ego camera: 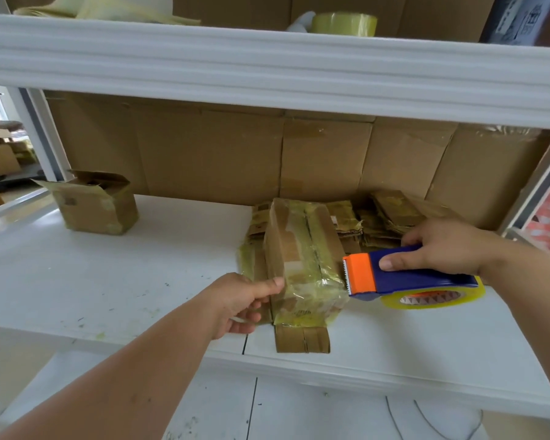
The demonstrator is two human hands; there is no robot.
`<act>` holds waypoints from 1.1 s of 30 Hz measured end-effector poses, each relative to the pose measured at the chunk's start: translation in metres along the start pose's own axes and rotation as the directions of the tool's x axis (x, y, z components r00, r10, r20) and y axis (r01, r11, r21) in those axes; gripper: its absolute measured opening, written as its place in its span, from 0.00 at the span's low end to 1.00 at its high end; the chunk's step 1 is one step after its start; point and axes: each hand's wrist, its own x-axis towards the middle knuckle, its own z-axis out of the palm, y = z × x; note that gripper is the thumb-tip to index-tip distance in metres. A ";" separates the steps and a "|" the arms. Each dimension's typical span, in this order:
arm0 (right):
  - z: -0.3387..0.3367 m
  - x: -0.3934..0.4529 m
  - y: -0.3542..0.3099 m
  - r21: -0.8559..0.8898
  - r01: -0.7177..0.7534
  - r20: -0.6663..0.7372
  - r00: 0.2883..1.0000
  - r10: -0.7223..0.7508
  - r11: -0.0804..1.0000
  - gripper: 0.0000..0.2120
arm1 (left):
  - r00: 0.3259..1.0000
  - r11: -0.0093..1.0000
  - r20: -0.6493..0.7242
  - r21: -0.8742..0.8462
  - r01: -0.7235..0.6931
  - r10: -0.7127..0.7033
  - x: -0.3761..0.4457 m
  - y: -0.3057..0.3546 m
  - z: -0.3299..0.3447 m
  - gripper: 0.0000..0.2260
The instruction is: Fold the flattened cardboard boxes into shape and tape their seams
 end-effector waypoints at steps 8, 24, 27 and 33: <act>0.006 -0.006 0.017 0.062 0.007 -0.047 0.999 -0.004 0.998 0.32 | 0.956 0.942 -0.114 0.234 -0.239 0.271 0.002 0.003 0.014 0.22; 0.030 0.007 0.014 0.219 0.152 -0.066 0.988 -0.141 0.964 0.33 | 0.779 0.026 0.412 0.877 -0.480 0.473 0.014 0.038 0.023 0.34; 0.025 0.006 0.019 0.210 0.173 -0.071 0.984 -0.162 0.962 0.30 | 0.773 0.018 0.422 0.873 -0.488 0.473 0.017 0.038 0.019 0.33; 0.015 0.009 0.039 0.145 0.137 -0.086 0.988 -0.126 0.980 0.32 | 0.766 0.013 0.439 0.864 -0.503 0.469 0.018 0.037 0.013 0.35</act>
